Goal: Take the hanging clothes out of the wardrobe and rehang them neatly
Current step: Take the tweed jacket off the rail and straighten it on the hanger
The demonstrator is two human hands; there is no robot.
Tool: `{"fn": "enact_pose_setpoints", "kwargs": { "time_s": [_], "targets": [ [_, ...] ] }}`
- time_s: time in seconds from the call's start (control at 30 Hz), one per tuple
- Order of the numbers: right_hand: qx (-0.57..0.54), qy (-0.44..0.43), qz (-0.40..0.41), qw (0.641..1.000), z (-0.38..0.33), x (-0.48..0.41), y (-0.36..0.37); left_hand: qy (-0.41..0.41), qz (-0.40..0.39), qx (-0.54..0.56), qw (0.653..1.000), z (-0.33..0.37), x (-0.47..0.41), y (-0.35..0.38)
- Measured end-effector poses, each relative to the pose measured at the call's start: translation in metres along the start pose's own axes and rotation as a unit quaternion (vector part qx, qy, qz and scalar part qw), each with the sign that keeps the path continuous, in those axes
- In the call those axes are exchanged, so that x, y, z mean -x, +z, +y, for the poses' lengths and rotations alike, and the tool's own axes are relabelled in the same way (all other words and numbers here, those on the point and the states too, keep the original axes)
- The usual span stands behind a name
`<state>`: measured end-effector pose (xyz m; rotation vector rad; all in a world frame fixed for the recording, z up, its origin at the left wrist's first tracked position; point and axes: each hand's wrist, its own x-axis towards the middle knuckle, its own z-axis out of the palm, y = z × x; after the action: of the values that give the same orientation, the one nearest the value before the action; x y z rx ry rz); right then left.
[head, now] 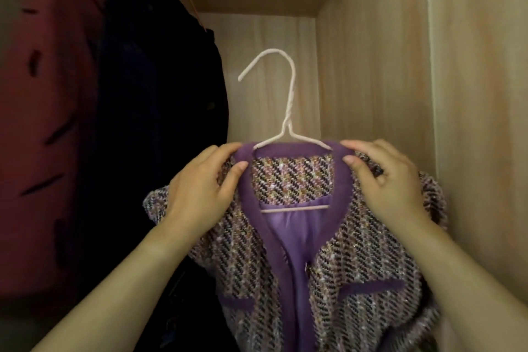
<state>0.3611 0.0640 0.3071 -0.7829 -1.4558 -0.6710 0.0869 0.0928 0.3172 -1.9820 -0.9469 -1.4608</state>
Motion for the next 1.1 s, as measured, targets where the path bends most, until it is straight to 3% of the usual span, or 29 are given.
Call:
{"fn": "enact_pose_setpoints", "kwargs": {
  "time_s": [0.33, 0.47, 0.6, 0.77, 1.1],
  "targets": [
    [0.015, -0.066, 0.042, 0.997, -0.113, 0.000, -0.091, 0.003, 0.107, -0.067, 0.992, 0.081, 0.044, -0.132],
    [-0.018, -0.059, 0.033, 0.998, -0.142, 0.016, -0.111, -0.004, 0.107, -0.084, 0.991, 0.104, 0.071, -0.173],
    [-0.082, -0.006, -0.018, 0.996, -0.165, 0.071, -0.130, -0.024, 0.072, -0.106, 0.991, 0.129, 0.130, -0.201],
    [-0.134, 0.063, -0.107, 0.983, -0.200, 0.175, -0.164, -0.109, -0.008, -0.101, 0.989, 0.171, 0.231, -0.234],
    [-0.165, 0.219, -0.259, 0.926, -0.289, 0.368, -0.277, -0.275, -0.170, -0.057, 0.945, 0.263, 0.430, -0.301]
  ]
}}
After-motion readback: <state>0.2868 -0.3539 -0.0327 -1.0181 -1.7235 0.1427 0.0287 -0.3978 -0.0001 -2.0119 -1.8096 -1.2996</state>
